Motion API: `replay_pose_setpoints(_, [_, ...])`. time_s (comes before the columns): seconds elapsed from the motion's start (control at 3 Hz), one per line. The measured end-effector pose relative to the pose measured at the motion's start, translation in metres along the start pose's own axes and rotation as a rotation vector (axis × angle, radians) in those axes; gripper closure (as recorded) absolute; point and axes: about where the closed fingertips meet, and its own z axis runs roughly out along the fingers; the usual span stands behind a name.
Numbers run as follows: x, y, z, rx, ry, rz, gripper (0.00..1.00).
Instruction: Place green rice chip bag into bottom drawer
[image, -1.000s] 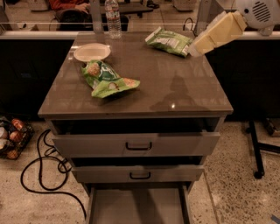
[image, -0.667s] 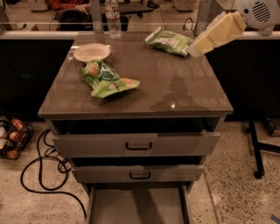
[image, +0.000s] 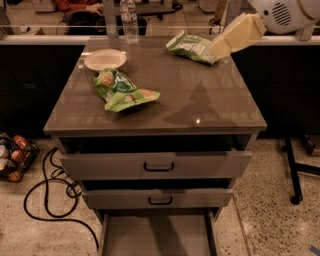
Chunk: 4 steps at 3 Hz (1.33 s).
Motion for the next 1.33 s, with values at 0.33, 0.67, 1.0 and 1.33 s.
replay_pose_setpoints(0.33, [-0.016, 0.012, 0.04, -0.017, -0.02, 0.087, 0.0])
replay_pose_setpoints(0.67, [-0.032, 0.028, 0.086, -0.061, -0.056, 0.169, 0.0])
replay_pose_setpoints(1.0, [-0.035, 0.047, 0.122, -0.117, -0.076, 0.229, 0.0])
replay_pose_setpoints(1.33, [-0.032, 0.072, 0.153, -0.171, -0.08, 0.273, 0.0])
